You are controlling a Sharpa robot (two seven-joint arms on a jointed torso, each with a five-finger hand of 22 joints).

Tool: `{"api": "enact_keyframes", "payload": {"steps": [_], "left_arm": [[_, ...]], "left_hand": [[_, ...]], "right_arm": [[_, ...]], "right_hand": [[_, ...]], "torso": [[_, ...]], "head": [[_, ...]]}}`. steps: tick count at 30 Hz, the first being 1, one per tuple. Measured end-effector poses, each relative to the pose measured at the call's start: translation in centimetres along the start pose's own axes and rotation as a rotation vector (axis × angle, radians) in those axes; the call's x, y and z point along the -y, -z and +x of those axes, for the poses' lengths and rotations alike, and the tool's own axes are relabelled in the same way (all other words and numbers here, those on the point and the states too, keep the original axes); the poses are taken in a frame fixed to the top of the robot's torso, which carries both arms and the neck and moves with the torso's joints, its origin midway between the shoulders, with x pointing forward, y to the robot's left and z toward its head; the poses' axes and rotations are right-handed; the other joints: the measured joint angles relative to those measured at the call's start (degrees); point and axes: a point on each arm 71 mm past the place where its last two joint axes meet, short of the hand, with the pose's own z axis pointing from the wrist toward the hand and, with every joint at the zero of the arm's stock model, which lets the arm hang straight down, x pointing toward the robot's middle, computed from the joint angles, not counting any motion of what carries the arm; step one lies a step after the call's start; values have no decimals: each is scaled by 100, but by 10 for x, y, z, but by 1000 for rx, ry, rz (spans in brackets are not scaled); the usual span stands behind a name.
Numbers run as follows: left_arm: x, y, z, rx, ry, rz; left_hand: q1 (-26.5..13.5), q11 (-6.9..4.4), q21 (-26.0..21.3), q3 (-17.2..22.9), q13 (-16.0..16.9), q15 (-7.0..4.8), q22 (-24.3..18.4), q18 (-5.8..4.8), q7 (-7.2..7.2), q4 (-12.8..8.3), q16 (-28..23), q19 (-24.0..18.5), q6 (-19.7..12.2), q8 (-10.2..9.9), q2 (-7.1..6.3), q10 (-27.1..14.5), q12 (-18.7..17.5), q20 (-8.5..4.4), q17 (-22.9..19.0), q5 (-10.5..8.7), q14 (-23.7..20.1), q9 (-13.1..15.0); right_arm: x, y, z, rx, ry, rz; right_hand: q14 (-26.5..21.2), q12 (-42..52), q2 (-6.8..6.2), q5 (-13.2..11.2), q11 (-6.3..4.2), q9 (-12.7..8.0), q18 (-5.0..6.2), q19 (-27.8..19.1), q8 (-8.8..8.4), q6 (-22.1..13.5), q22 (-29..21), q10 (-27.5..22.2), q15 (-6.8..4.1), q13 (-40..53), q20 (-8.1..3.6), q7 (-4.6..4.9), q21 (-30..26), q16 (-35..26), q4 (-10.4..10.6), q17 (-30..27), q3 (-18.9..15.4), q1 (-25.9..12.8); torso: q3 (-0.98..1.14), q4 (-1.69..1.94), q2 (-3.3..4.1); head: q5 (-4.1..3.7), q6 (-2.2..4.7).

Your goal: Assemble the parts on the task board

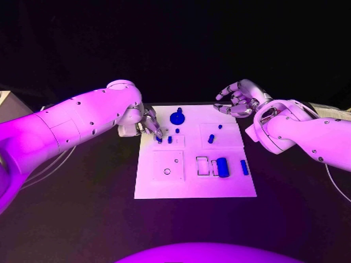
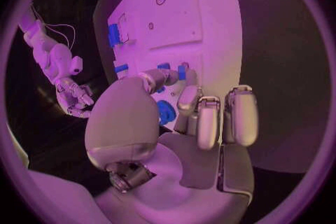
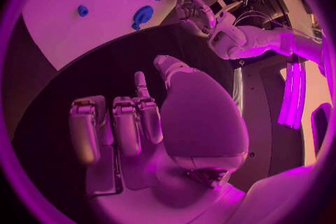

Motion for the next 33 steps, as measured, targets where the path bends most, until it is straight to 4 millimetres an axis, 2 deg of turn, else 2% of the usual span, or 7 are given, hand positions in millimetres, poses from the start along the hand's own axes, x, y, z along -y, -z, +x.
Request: {"api": "enact_keyframes", "payload": {"steps": [33], "left_arm": [[0,-1,1,1,-37,-20]], "left_hand": [[0,12,0,0,-2,1,0,0,0,0,0,0,0,10,0,8,-1,0,0,-12,1,3]], "right_arm": [[0,0,0,-2,0,-1]], "right_hand": [[0,0,0,0,0,4,0,0,0,0,-2,0,0,3,0,0,0,0,0,0,0,0]], "torso": [[-3,1,-4]], "head": [[11,-36]]}}
